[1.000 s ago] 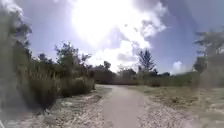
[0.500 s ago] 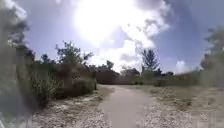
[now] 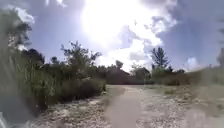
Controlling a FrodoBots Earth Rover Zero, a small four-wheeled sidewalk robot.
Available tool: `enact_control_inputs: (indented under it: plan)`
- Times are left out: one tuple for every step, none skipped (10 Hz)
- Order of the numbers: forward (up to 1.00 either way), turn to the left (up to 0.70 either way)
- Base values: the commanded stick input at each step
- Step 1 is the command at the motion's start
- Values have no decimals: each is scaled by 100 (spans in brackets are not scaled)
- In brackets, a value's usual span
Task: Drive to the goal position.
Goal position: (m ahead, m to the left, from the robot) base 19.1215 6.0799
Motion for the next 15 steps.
enact_control_inputs:
  plan:
    - [70,0]
    - [70,0]
    - [70,0]
    - [70,0]
    - [70,0]
    - [70,0]
    - [70,0]
    - [70,0]
    - [70,0]
    - [70,0]
    - [70,0]
    - [70,0]
    - [70,0]
    - [70,0]
    - [70,0]
